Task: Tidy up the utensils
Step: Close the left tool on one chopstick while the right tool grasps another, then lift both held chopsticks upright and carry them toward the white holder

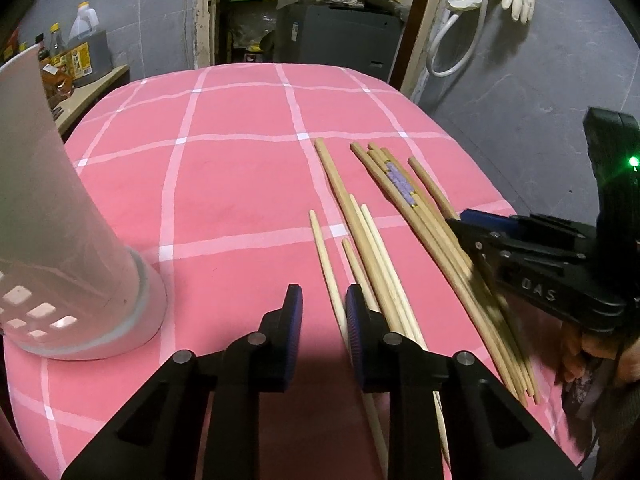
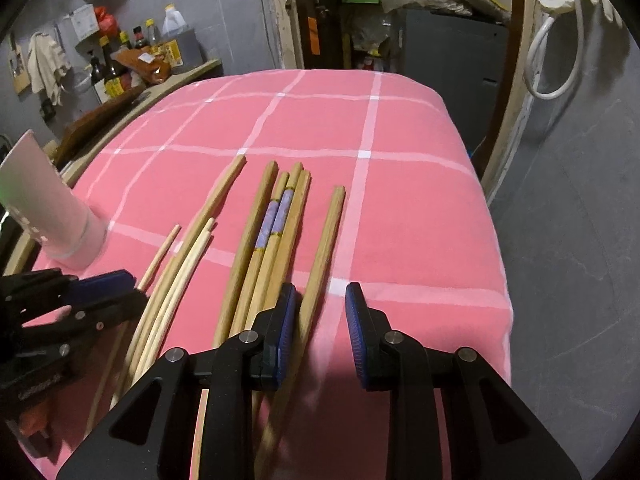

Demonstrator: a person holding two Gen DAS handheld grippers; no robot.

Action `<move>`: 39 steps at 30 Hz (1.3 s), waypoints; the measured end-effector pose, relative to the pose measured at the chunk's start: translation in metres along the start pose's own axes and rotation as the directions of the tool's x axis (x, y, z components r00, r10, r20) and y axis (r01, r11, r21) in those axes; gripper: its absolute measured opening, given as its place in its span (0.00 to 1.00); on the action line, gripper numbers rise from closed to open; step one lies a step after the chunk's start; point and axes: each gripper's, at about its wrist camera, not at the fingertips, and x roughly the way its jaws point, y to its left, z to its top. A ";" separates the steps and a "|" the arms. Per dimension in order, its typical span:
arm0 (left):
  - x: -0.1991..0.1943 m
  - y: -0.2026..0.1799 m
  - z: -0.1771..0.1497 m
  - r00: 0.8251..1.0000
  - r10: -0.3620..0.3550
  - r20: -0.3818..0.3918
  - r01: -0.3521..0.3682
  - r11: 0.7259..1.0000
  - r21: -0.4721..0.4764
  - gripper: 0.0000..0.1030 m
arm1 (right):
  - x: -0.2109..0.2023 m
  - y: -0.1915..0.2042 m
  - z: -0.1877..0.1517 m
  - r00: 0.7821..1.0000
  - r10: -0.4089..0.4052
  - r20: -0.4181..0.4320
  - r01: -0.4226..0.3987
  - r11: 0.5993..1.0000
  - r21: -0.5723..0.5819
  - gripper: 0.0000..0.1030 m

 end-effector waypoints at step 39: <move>-0.180 0.054 0.000 0.793 -0.019 0.609 0.101 0.990 -0.100 0.03 | -0.129 0.096 0.018 0.639 0.345 0.687 -0.430 0.901 -0.053 0.05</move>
